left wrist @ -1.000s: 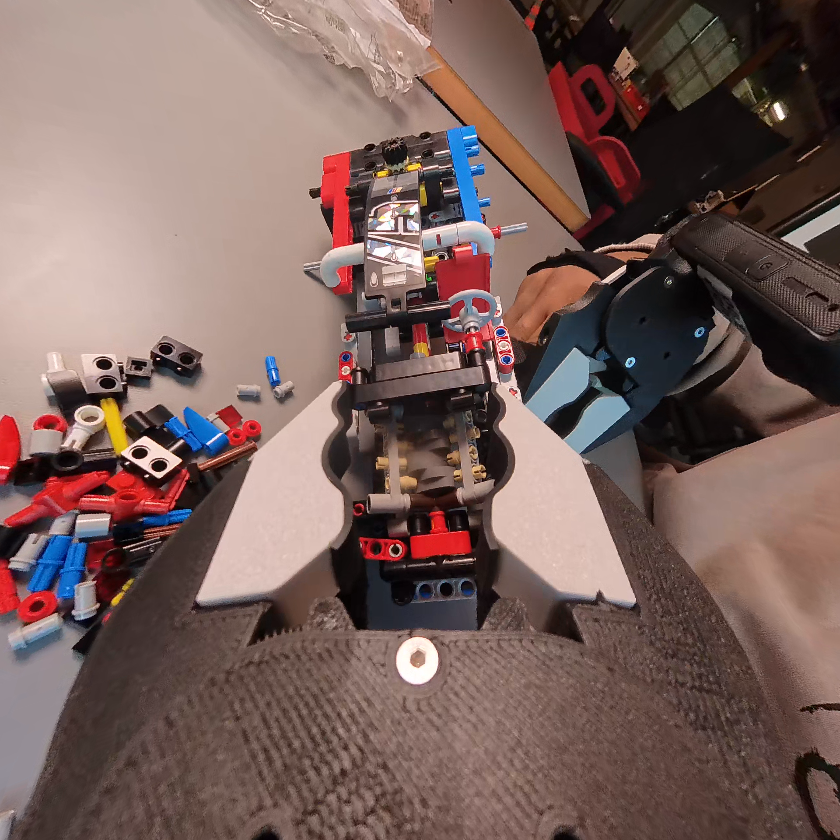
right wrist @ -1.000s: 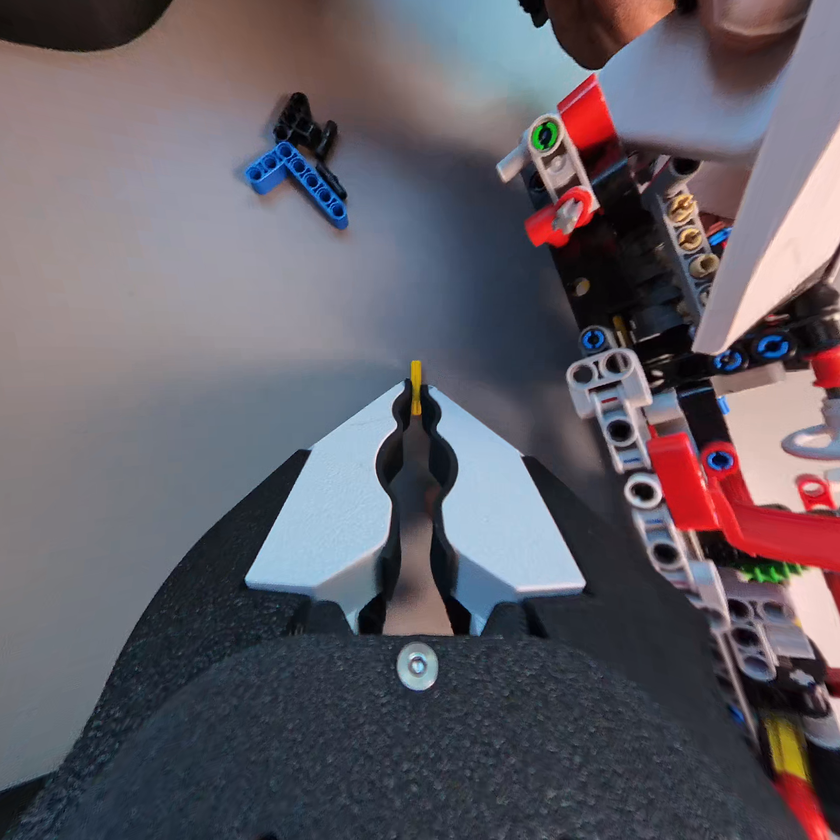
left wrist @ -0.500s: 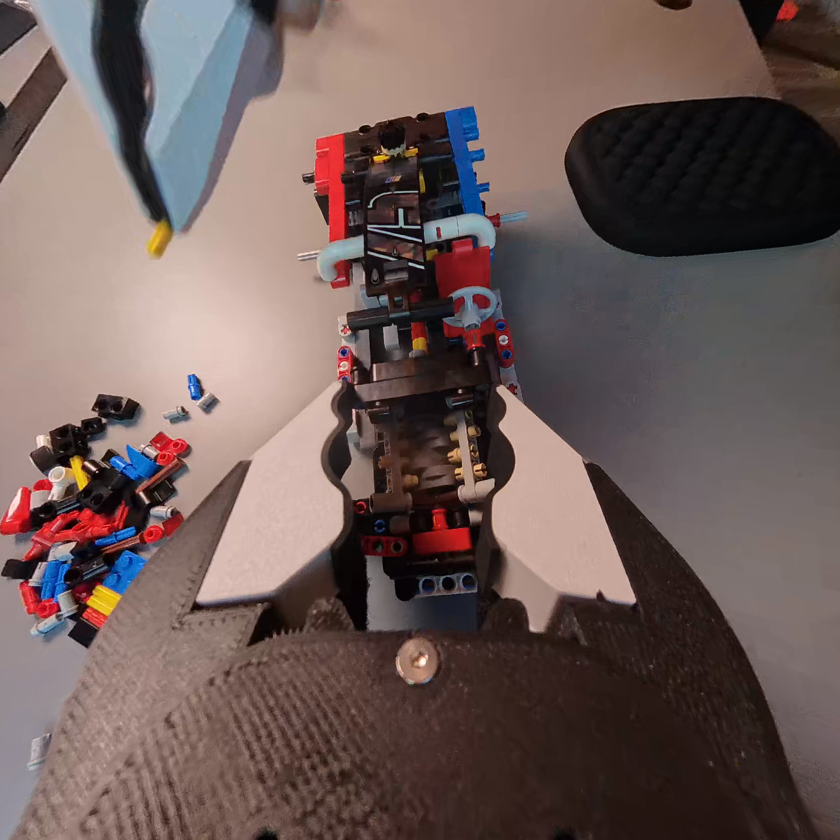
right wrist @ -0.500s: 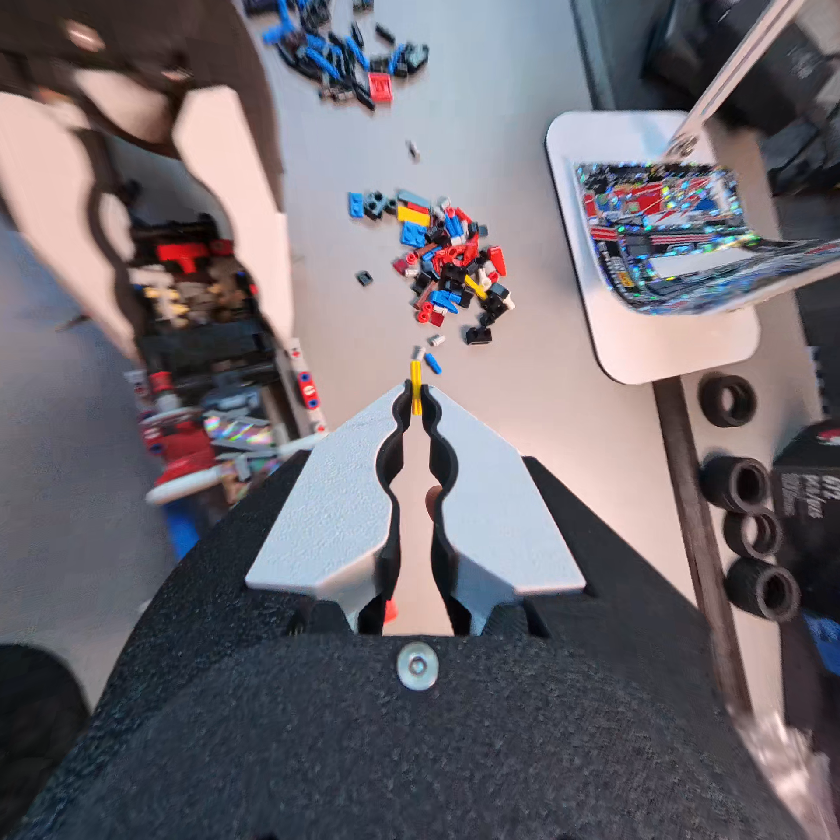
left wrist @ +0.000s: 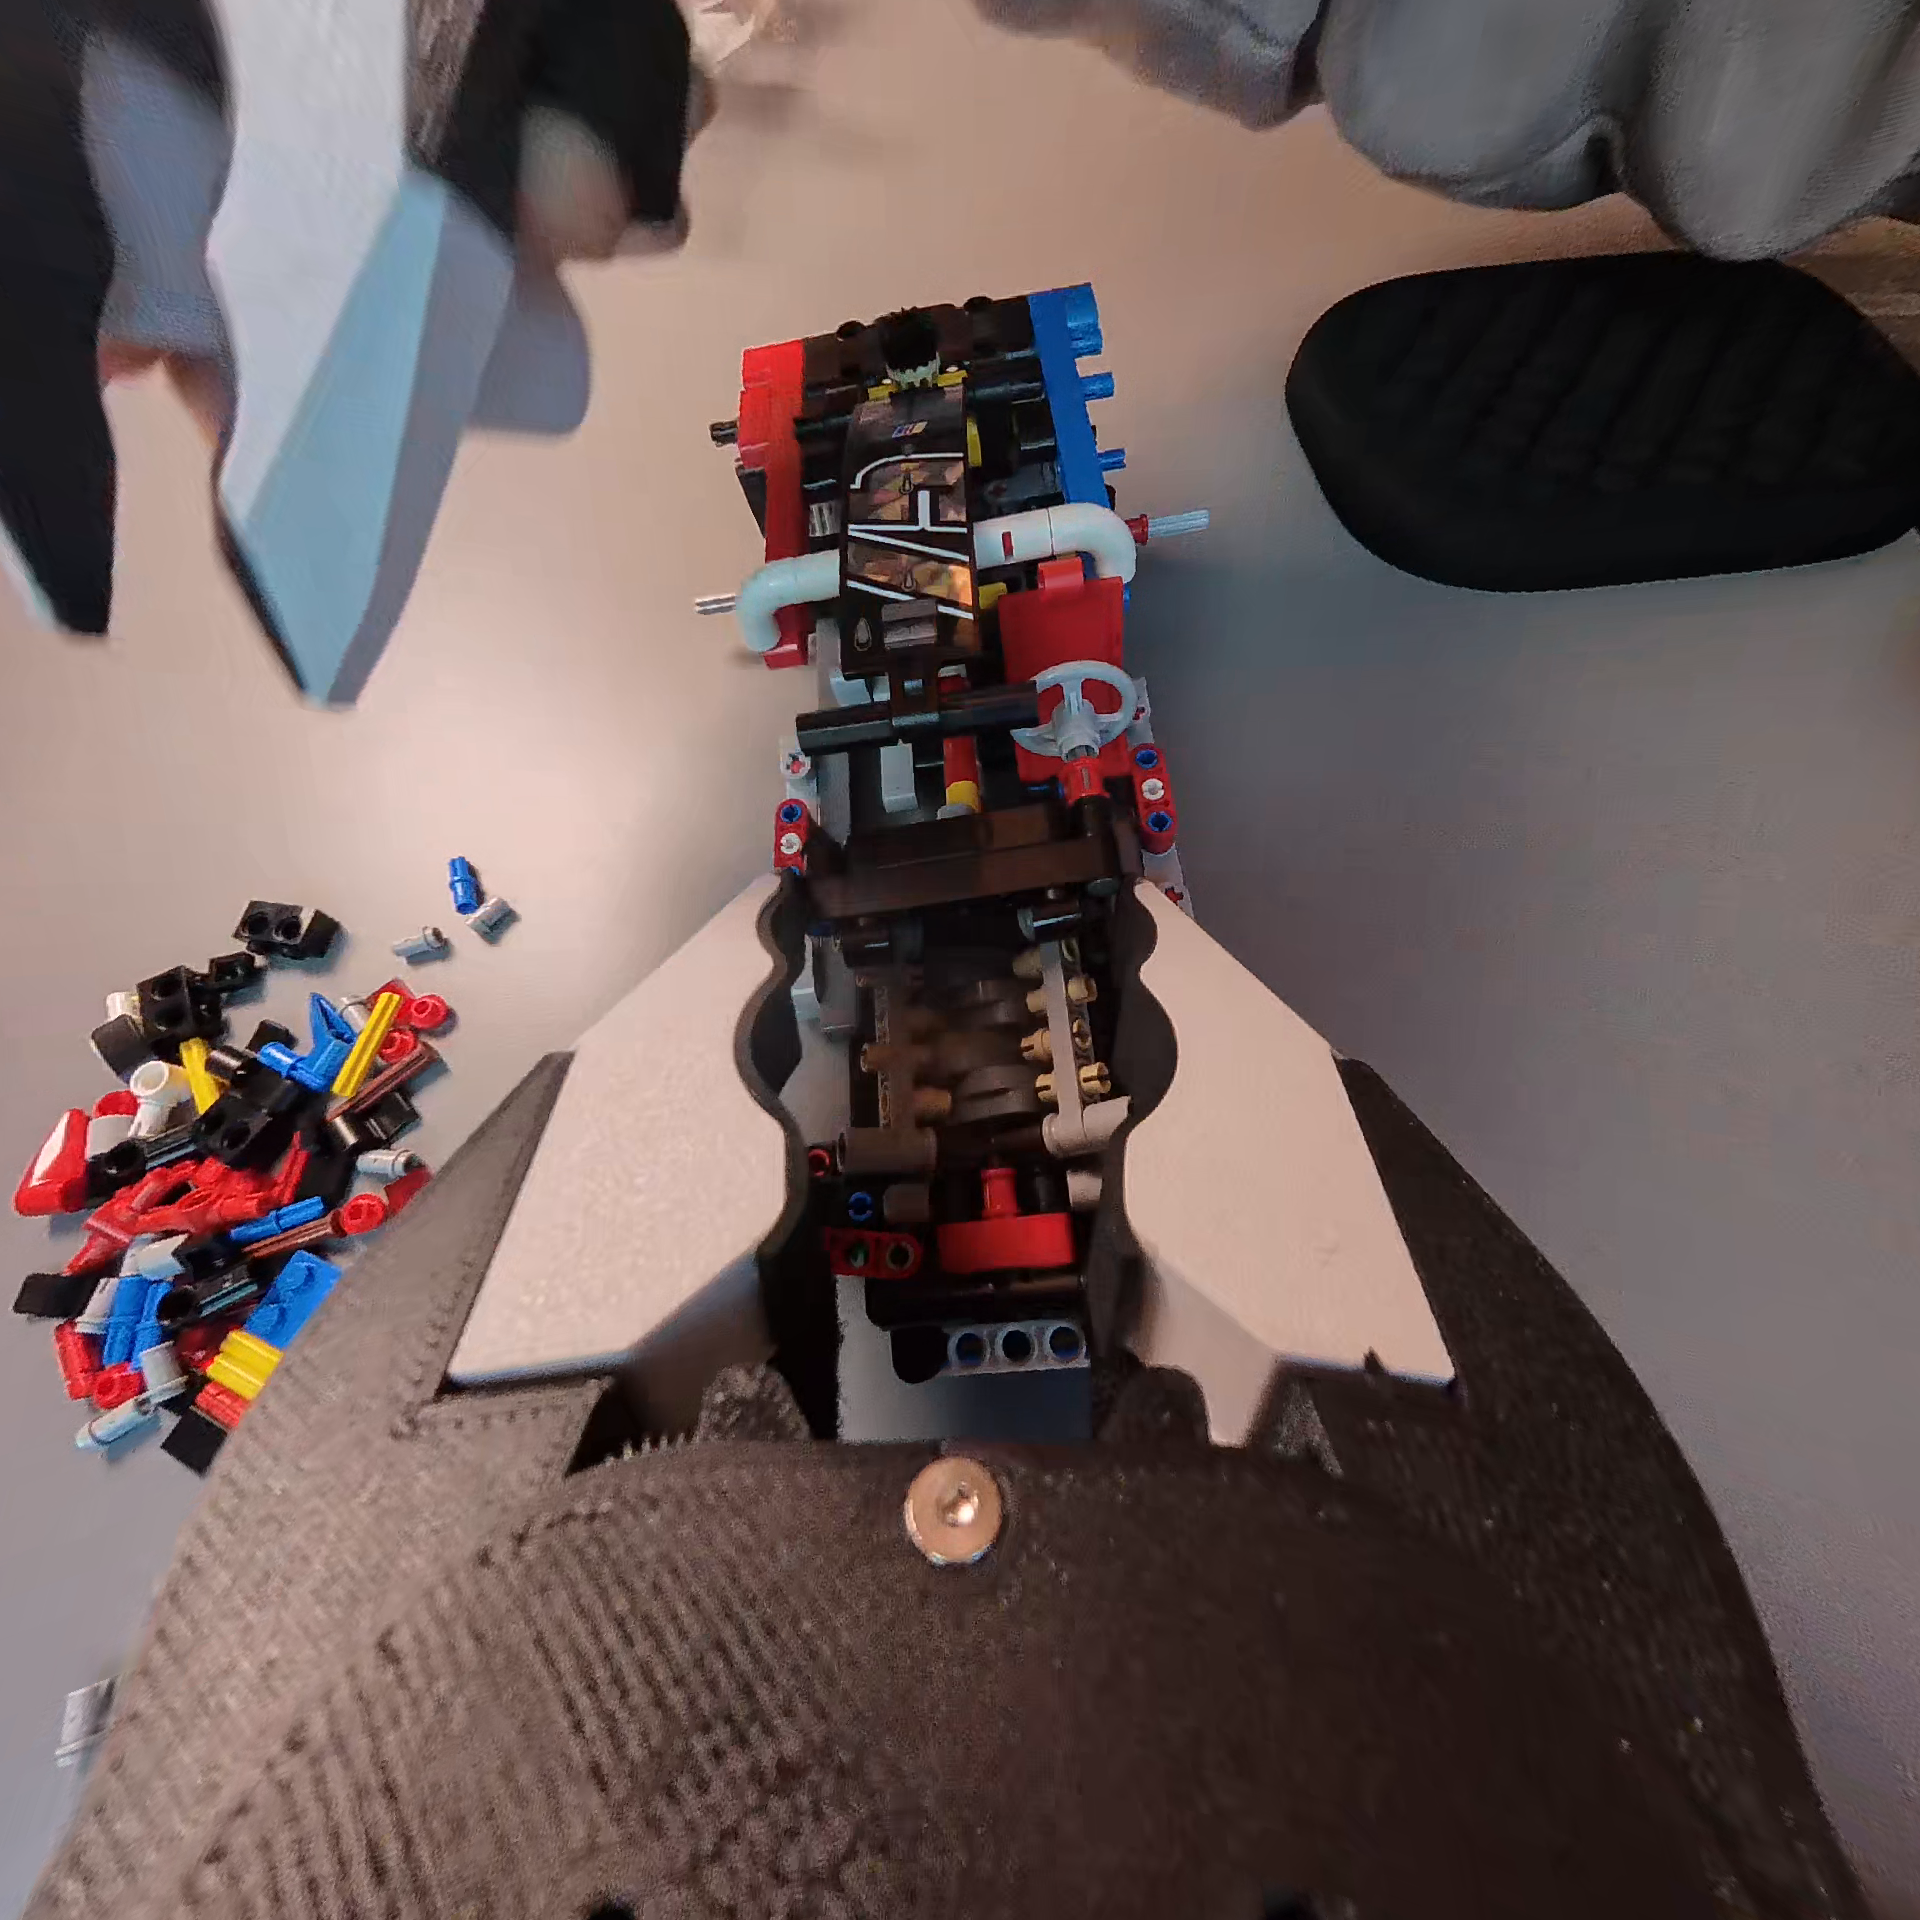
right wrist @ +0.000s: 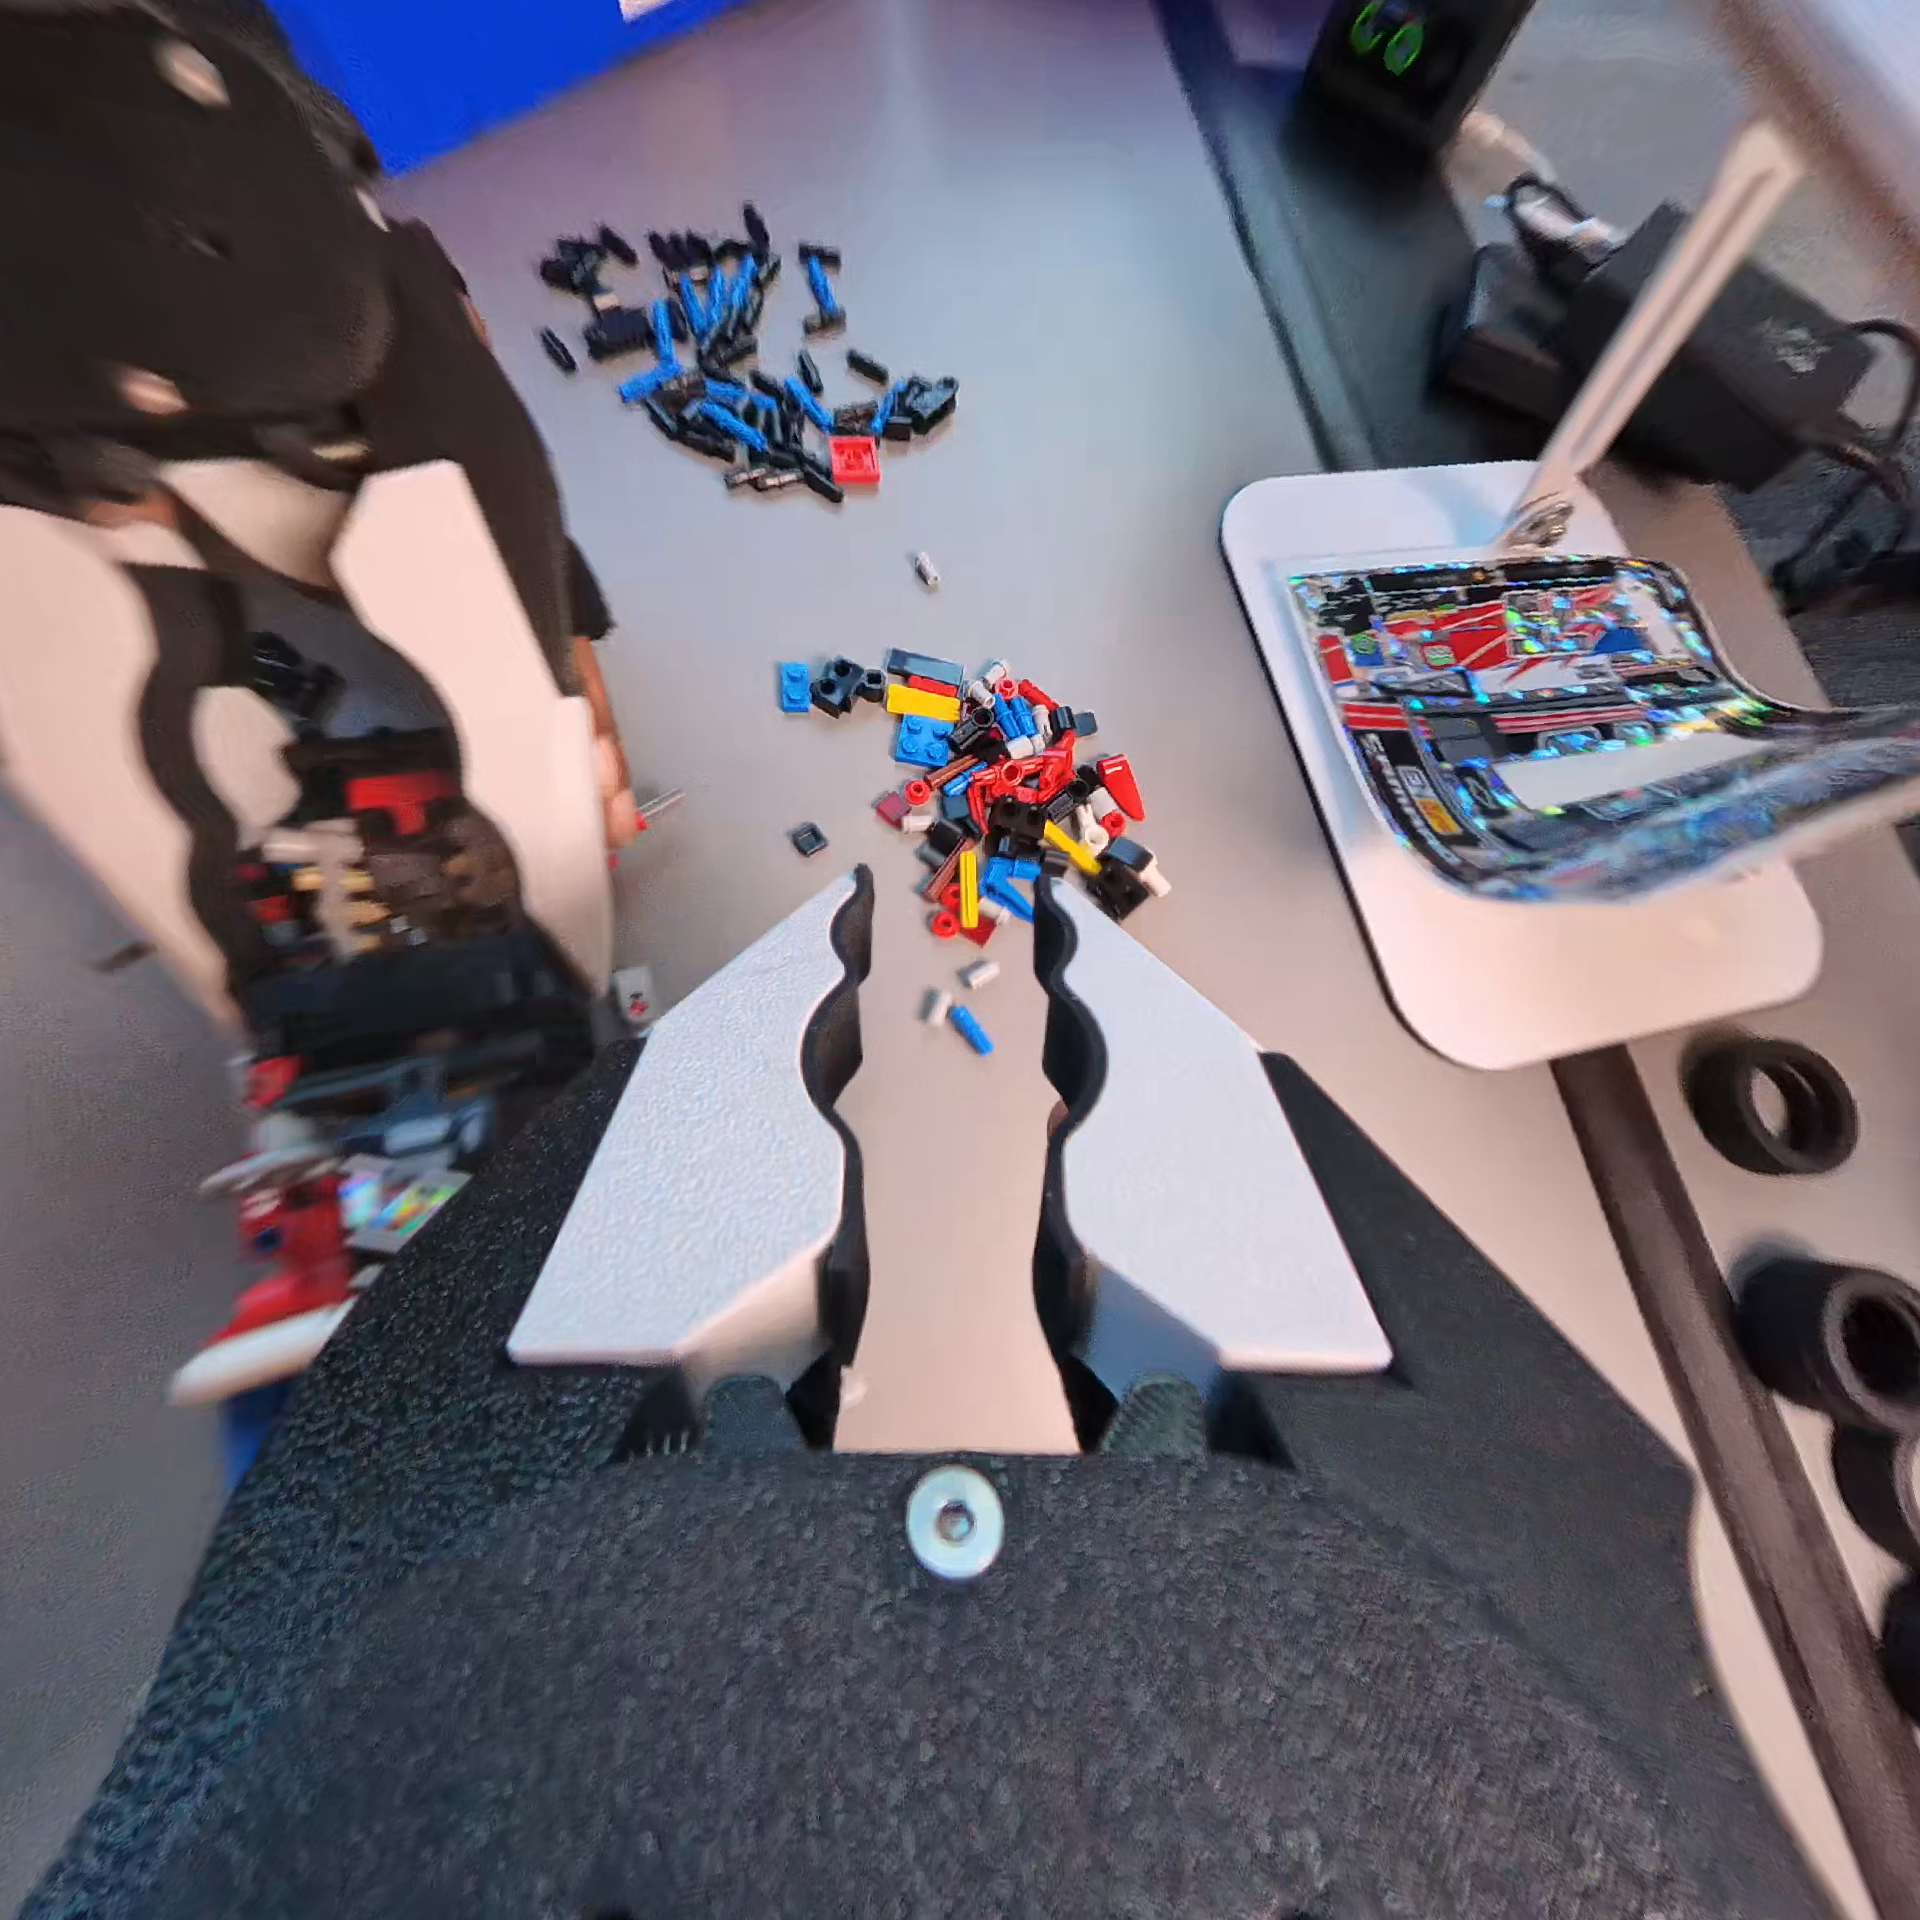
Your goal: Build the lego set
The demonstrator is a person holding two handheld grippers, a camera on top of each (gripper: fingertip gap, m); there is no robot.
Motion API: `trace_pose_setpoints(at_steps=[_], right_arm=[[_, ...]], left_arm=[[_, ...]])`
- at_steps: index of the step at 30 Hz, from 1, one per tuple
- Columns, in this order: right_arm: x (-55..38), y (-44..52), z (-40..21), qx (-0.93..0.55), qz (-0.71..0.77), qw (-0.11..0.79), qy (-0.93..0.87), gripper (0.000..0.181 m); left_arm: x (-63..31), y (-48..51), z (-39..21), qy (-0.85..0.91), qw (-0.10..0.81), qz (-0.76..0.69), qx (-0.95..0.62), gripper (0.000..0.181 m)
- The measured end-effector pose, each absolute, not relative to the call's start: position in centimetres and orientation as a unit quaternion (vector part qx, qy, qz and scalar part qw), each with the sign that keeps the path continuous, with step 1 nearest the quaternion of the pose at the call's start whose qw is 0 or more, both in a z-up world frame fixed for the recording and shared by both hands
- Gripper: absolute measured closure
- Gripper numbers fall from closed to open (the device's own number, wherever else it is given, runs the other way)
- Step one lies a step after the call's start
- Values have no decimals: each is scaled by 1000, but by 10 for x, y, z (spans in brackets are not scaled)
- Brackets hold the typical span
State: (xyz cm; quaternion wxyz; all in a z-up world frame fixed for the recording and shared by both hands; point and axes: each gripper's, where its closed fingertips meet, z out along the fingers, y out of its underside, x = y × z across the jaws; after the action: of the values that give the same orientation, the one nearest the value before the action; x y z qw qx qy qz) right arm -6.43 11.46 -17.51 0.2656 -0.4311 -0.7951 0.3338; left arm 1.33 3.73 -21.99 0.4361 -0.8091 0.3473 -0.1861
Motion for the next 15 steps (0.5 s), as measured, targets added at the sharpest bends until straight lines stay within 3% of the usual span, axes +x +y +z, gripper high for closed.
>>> trace_pose_setpoints(at_steps=[3, 6, 12, 15], right_arm=[[-6, 123, -149, -459, 374, 252, -766, 131], [52, 137, -162, -508, 350, 246, -747, 112], [101, 137, -205, -574, 319, 277, -702, 106], [99, 129, -217, -571, 316, 290, -700, 116]], left_arm=[[6, 39, -221, 352, 440, -166, -809, 123], [-1, 42, -223, 358, 446, -146, -807, 123], [-6, 47, -226, 385, 453, -112, -797, 123], [-7, 45, -226, 378, 460, -112, -796, 123]])
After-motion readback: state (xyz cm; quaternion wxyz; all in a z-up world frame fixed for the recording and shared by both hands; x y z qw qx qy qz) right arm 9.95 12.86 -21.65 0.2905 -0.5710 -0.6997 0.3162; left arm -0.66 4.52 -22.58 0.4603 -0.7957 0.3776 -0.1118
